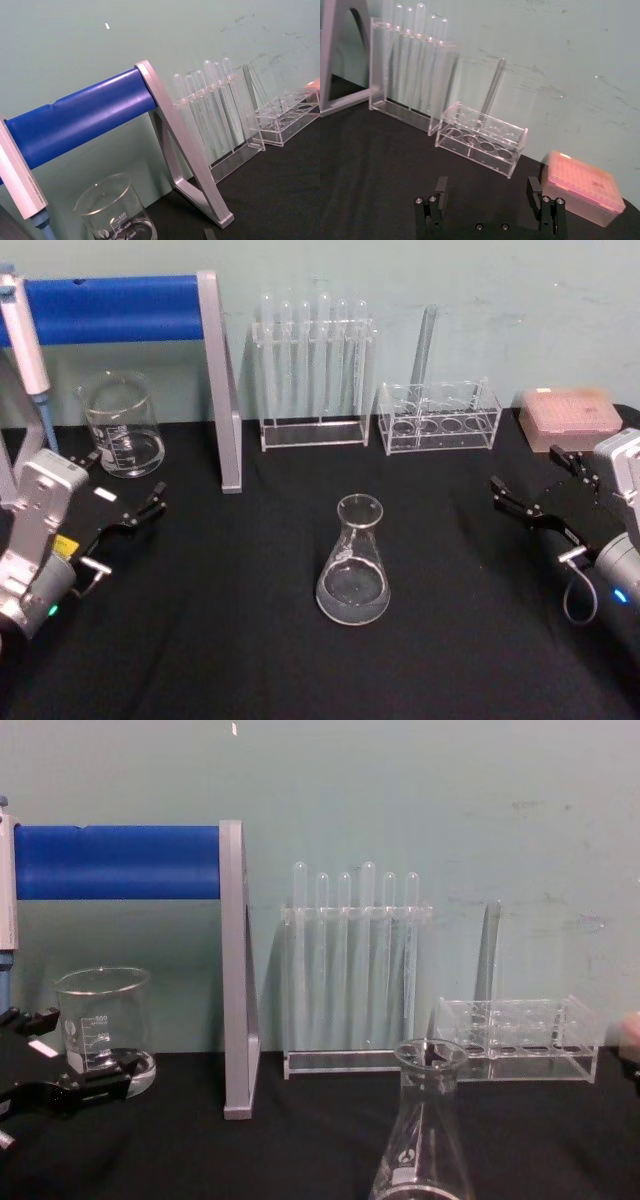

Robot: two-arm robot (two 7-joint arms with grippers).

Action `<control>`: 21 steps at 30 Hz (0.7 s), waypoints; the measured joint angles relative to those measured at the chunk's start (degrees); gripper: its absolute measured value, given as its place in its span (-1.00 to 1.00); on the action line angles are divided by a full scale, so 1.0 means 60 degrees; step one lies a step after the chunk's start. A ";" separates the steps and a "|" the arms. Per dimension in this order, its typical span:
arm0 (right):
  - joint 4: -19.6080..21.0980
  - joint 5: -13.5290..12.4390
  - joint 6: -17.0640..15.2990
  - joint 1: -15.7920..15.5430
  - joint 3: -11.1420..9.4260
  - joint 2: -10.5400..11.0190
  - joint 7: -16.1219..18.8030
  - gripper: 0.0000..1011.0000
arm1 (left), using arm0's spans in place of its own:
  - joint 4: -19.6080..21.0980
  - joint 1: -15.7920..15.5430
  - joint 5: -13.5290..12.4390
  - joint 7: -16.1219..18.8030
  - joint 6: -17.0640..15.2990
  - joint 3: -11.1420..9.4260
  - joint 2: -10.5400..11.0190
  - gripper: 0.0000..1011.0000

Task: Grasp the erlenmeyer flask with one hand, shake it three times, then place it back.

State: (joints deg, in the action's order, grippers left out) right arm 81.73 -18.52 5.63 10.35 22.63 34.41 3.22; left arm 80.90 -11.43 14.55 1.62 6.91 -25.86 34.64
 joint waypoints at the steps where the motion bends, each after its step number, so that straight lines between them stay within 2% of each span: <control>1: 0.0017 -0.0039 0.0000 -0.0015 -0.0025 0.0013 0.0087 0.98 | 0.0000 0.0001 0.0000 0.0001 0.0000 0.0000 0.0000 0.98; 8: 0.0205 -0.0325 0.0088 -0.0163 -0.0197 0.0118 0.0801 0.98 | 0.0000 0.0000 0.0000 0.0000 0.0000 0.0000 0.0000 0.98; 13: 0.0490 -0.0643 0.0274 -0.0308 -0.0329 0.0252 0.1597 0.98 | 0.0000 0.0000 0.0000 0.0001 0.0000 0.0000 0.0000 0.98; 18: 0.0677 -0.0719 0.0494 -0.0402 -0.0354 0.0356 0.2101 0.98 | 0.0000 0.0001 0.0000 0.0001 0.0000 0.0000 0.0000 0.98; 21: 0.0833 -0.0815 0.0665 -0.0491 -0.0361 0.0454 0.2611 0.98 | 0.0000 0.0000 0.0000 0.0001 0.0000 0.0000 0.0000 0.98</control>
State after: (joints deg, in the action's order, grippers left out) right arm 86.73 -23.41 9.62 7.41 20.46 37.13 18.89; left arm 80.90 -11.43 14.55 1.62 6.91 -25.86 34.65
